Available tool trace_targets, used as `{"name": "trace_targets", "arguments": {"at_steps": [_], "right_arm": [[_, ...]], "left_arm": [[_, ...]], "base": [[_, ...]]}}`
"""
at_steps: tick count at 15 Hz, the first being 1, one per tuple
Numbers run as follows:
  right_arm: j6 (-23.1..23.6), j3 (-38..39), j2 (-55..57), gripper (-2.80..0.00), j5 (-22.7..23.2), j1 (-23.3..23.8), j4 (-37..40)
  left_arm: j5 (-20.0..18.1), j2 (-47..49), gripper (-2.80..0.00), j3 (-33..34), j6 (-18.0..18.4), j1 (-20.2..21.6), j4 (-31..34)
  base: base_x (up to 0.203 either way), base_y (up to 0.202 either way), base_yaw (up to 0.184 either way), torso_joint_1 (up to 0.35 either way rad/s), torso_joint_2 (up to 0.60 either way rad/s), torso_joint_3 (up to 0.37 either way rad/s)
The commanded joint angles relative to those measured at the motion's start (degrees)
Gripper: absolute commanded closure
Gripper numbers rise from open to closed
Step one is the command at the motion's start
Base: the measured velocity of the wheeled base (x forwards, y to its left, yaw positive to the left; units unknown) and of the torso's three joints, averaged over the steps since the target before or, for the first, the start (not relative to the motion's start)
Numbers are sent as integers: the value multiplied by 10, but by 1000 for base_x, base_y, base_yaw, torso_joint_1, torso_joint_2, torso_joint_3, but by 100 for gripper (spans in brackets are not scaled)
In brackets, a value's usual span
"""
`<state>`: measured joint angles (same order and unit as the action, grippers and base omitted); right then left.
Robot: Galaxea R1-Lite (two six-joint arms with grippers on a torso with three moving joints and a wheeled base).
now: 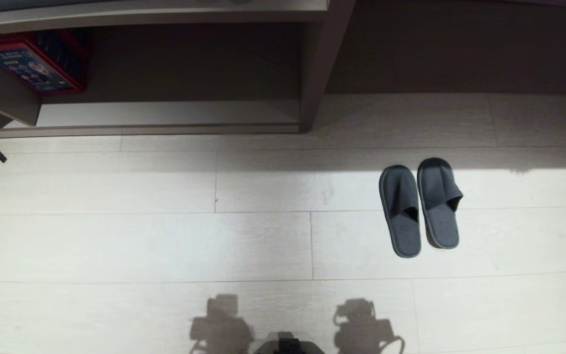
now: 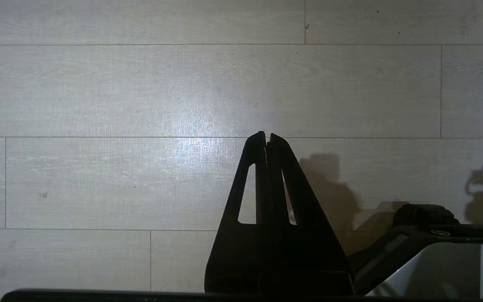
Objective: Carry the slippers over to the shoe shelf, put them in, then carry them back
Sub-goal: Pick up the slippers on the floor
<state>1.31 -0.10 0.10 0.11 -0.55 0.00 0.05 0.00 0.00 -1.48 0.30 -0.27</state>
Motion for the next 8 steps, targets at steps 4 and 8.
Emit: {"name": "trace_targets", "arguments": {"at_steps": [4,8], "right_arm": [[1,0,0,0,1,0,1],[0,1,0,0,1,-1,0]], "left_arm": [[0,0,0,0,0,0,0],[0,0,0,0,0,0,0]], "base": [[0,0,0,2,2,-198],[0,0,0,1,2,-198]]}}
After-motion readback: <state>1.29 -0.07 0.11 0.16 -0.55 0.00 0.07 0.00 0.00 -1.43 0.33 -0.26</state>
